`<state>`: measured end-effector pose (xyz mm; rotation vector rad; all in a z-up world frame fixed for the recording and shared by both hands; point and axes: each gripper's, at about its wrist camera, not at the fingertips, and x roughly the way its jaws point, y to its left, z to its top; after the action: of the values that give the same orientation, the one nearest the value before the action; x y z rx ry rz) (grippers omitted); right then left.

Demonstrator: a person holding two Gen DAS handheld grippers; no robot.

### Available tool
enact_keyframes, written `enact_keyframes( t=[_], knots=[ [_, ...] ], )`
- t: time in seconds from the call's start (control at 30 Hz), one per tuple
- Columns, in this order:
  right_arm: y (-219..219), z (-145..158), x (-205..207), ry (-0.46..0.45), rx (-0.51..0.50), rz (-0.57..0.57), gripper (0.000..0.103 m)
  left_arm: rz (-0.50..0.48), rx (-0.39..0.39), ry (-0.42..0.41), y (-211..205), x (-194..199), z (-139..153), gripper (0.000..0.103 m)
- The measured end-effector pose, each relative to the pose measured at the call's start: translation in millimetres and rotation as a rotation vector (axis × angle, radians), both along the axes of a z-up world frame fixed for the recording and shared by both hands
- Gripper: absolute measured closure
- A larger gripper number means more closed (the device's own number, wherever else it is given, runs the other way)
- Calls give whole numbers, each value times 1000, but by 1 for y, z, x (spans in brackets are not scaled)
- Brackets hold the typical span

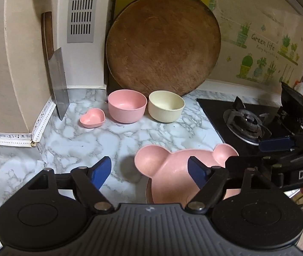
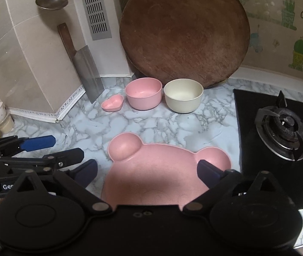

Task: Organize plates and bowls
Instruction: 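Lower the bear-shaped plate onto the white plates and open both grippers, then move both grippers to the cream bowl and close on its rim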

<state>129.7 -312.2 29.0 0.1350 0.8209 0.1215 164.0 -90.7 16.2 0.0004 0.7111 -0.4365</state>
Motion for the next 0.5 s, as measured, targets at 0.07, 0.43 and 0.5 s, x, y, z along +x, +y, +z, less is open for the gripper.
enact_keyframes(
  t=[0.07,0.43,0.5],
  knots=[
    [1,2,3,-4,2,8,2,13,3,4,1,6,2,25],
    [-21,12,46,1,-12,20,0,69,39,31,-12,54,11,25],
    [-28,13,59,3,-8,4,0,76,52,30,-18,65,12,25]
  ],
)
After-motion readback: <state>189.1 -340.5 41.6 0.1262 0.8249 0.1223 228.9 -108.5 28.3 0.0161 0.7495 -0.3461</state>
